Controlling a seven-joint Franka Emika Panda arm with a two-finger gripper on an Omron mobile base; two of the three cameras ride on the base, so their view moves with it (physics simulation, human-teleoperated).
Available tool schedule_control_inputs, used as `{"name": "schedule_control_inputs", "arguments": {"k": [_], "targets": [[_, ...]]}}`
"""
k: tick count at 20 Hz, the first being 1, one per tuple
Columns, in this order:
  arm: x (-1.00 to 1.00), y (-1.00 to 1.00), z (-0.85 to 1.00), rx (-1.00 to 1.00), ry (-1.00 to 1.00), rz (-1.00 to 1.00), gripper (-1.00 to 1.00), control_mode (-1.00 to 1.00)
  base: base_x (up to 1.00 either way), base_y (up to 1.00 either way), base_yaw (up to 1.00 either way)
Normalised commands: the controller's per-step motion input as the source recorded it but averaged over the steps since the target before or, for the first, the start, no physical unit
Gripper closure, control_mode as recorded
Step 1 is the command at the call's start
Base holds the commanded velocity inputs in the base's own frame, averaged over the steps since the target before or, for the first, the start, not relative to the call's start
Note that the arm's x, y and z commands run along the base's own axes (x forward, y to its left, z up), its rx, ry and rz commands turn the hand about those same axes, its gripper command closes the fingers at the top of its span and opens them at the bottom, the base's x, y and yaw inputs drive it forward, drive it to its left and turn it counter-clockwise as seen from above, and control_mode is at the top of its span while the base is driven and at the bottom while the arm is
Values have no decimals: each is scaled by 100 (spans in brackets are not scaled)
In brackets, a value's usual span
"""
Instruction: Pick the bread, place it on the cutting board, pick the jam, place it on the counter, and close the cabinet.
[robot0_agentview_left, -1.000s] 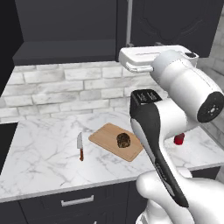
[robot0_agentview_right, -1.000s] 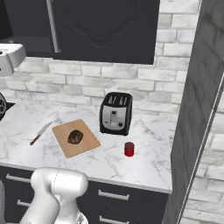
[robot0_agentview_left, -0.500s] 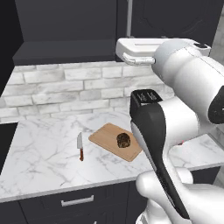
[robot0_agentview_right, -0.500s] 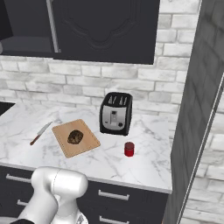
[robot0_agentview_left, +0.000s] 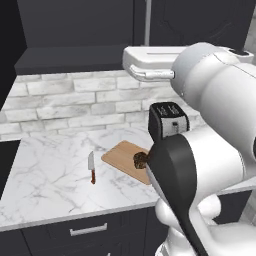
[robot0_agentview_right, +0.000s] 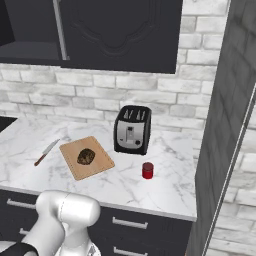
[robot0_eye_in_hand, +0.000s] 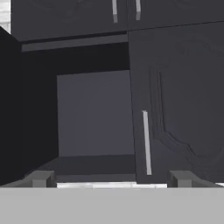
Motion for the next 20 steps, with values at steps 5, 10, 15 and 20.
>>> {"name": "schedule_control_inputs", "arguments": {"k": [5,10,15,20], "targets": [[-57,30,0,0,7,-4,-100,-100,0,0,0],[-56,28,1,0,6,-5,-100,-100,0,0,0],[-51,29,3,0,7,-5,-100,-100,0,0,0],[-49,29,2,0,8,-4,-100,-100,0,0,0]]}}
